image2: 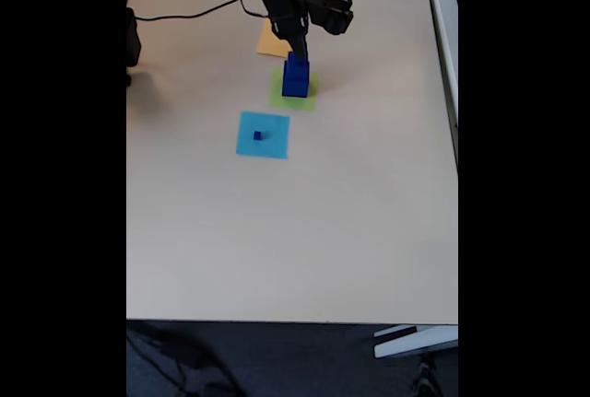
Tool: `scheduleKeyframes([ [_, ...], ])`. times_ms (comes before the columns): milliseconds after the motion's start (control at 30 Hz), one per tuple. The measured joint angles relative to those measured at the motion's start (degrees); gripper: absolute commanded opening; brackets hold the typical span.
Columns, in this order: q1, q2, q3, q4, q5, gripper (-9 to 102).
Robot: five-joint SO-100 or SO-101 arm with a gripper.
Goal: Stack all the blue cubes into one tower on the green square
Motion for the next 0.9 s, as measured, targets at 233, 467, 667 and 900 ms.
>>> scheduleKeyframes([
  [233,0.0,0.0,0.0,-0.35,-0.7,1],
  [467,0.0,0.0,0.26,-0.35,-1.05,1],
  [667,0.0,0.0,0.62,-0.35,-1.05,1],
  [900,0.26,0.09,0.97,-0.35,-1.76,1],
])
